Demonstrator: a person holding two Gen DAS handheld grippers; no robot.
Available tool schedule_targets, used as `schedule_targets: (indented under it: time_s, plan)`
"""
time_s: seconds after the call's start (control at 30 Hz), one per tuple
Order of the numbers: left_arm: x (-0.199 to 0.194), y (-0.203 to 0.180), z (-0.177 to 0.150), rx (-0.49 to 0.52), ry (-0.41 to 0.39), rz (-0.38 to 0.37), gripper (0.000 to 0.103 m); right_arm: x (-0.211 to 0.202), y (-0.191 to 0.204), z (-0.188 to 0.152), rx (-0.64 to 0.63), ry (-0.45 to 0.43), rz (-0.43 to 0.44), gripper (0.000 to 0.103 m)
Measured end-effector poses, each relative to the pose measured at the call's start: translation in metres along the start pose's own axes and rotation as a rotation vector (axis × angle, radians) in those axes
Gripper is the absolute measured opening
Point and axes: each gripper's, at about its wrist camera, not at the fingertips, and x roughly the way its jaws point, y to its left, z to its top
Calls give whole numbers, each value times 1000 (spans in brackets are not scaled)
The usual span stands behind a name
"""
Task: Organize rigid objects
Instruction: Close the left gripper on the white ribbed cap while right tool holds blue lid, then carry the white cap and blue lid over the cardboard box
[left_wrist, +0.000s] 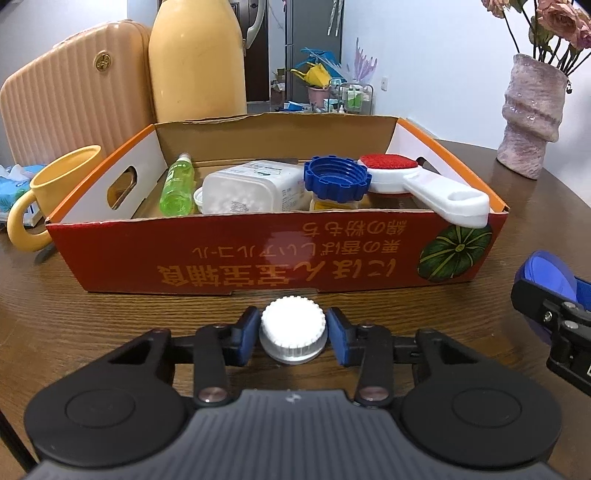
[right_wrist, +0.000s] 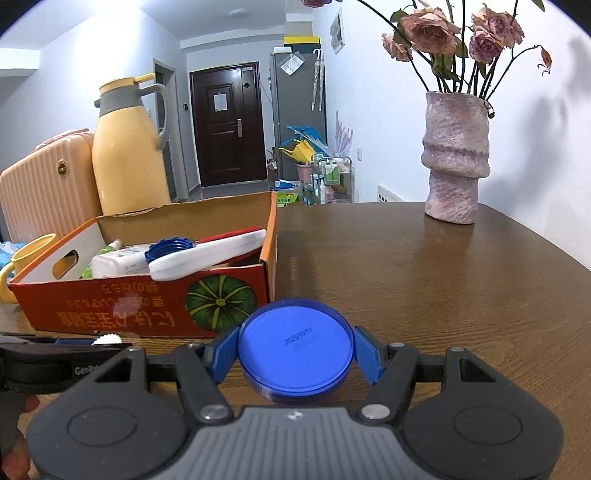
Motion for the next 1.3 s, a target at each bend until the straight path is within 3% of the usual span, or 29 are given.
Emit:
schedule_targets:
  time_s: [0.5, 1.3]
  plan:
    - [-31, 23, -8, -35, -74, -2, 41, -15, 6, -1, -9, -70, 23, 65]
    - [-97, 68, -16, -85, -201, -15, 41, -65, 58, -10, -77, -208, 85, 65]
